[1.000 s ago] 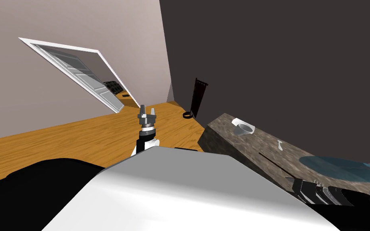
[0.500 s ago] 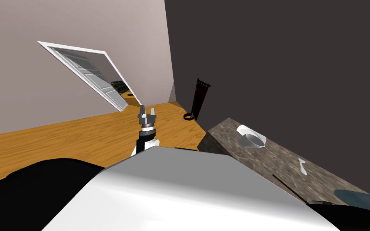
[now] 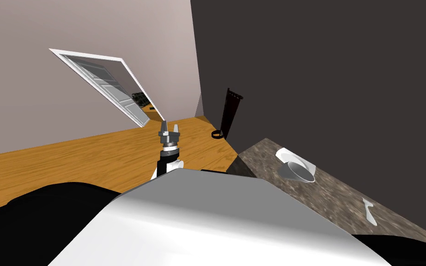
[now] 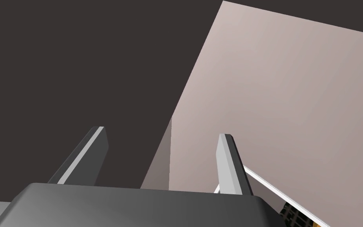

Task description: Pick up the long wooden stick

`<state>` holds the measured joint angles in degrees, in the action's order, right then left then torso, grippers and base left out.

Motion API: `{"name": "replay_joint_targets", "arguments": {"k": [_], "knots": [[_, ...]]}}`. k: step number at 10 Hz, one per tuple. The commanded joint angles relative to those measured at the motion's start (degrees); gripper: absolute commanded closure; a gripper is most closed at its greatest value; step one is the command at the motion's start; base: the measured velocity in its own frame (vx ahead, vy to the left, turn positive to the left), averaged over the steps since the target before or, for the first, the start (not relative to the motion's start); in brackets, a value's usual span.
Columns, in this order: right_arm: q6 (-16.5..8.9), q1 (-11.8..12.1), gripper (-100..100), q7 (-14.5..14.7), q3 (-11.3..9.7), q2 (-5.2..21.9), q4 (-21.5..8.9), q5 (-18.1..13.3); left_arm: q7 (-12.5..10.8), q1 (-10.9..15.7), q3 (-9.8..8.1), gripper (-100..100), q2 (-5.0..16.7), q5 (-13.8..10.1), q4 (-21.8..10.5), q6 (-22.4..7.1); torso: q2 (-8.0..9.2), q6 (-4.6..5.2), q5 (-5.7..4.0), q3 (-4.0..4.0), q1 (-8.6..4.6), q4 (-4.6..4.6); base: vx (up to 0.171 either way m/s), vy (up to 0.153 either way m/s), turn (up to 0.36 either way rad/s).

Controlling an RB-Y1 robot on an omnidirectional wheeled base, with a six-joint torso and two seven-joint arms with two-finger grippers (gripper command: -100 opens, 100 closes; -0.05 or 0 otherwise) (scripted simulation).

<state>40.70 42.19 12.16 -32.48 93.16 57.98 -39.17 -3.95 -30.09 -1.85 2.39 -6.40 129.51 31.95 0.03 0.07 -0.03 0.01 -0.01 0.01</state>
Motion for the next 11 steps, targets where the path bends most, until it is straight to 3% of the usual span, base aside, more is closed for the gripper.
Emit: {"name": "replay_joint_targets", "arguments": {"k": [1, 2, 3, 4, 8, 9, 10, 11], "knots": [[-0.83, -0.41, -100, 0.29, -0.44, -1.74, -0.79, -0.61, 0.00, 0.00, 0.00, 0, 0.00, 0.00, 0.00, 0.00, 0.00, 0.00, 0.00, 0.00, 0.00, 0.00, 0.009, -0.021, 0.063], [-1.81, -0.51, -100, 0.57, -0.83, -3.42, -1.26, -1.04, 0.00, 0.00, 0.00, 0, 0.00, 0.00, 0.00, 0.00, 0.04, 0.00, 0.00, 0.03, 0.00, 0.01, 0.006, -0.022, 0.083], [-1.03, -0.70, -100, 0.32, -0.69, -2.60, -1.17, -0.98, 0.00, 0.00, 0.00, 0, 0.00, 0.00, 0.00, 0.00, 0.07, 0.00, 0.00, 0.04, 0.00, 0.02, 0.003, -0.011, 0.016], [-1.25, -0.67, 100, 0.35, -0.72, -2.70, -1.14, -0.99, 0.00, 0.00, 0.00, 0, 0.00, 0.00, 0.00, 0.00, 0.07, 0.01, 0.02, 0.04, 0.04, 0.02, 0.000, 0.000, 0.000], [-1.17, -0.64, 100, 0.32, -0.74, -2.70, -1.14, -0.97, 0.00, 0.00, 0.00, 0, 0.00, 0.00, 0.00, 0.00, 0.08, -0.03, -0.05, 0.05, -0.05, 0.03, 0.000, 0.000, 0.000], [-1.18, -0.64, 0, 0.32, -0.74, -2.70, -1.14, -0.98, 0.00, 0.00, 0.00, 0, 0.00, 0.00, 0.00, 0.00, 0.08, -0.03, -0.05, 0.05, -0.06, 0.03, 0.000, 0.000, 0.000], [-0.34, -0.36, 100, 0.15, -0.25, -0.90, -0.55, -0.40, 0.00, 0.00, 0.00, 0, 0.00, 0.00, 0.00, 0.00, 0.08, -0.03, -0.05, 0.05, -0.06, 0.03, -0.004, 0.014, -0.072], [0.39, -0.29, 100, -0.06, 0.04, 0.35, -0.19, -0.08, 0.00, 0.00, 0.00, 0, 0.00, 0.00, 0.00, 0.00, 0.08, -0.01, 0.00, 0.05, 0.00, 0.03, -0.013, 0.026, -0.094]]}}
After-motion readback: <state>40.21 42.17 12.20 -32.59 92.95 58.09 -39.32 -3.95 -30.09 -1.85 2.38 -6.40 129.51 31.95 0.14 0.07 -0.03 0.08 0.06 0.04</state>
